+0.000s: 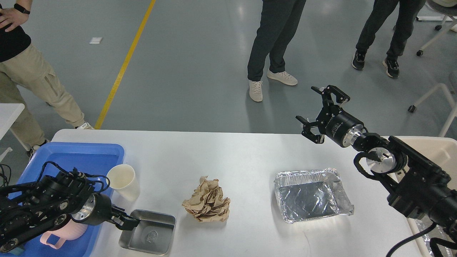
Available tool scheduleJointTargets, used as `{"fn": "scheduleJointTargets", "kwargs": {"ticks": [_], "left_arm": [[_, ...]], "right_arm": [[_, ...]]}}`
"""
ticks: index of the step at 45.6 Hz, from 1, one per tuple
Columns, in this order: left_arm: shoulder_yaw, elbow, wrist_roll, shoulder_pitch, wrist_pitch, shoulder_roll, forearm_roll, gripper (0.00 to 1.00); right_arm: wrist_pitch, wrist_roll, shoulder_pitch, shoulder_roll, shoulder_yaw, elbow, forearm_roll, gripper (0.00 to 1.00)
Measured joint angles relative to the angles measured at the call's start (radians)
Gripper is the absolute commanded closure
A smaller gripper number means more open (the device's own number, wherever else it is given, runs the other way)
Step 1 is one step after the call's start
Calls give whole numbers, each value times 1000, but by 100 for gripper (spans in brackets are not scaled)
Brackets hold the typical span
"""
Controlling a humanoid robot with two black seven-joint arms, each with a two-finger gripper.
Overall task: Tidy desktop
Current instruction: 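Grasp the steel tray edge with the left gripper and lift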
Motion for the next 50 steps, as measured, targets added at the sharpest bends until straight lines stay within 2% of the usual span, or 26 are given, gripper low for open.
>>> {"fn": "scheduleJointTargets", "kwargs": {"ticks": [4,9,17,28,50], "left_arm": [[0,3,-17,0,0,0,3,81],[0,5,-57,0,-3,0,26,88],[1,5,-101,2,-6,8,48,90],[2,7,-124,3,-7,17,51,98],[-14,2,-166,-10,-9,31,45,99]], "right_arm": [[0,0,0,0,0,0,0,0],[1,0,-2,0,0,0,0,0],[1,0,-3,0,-1,0,0,0],[0,0,-3,0,0,0,0,0],[0,0,-4,0,-1,-1,0,0]]}}
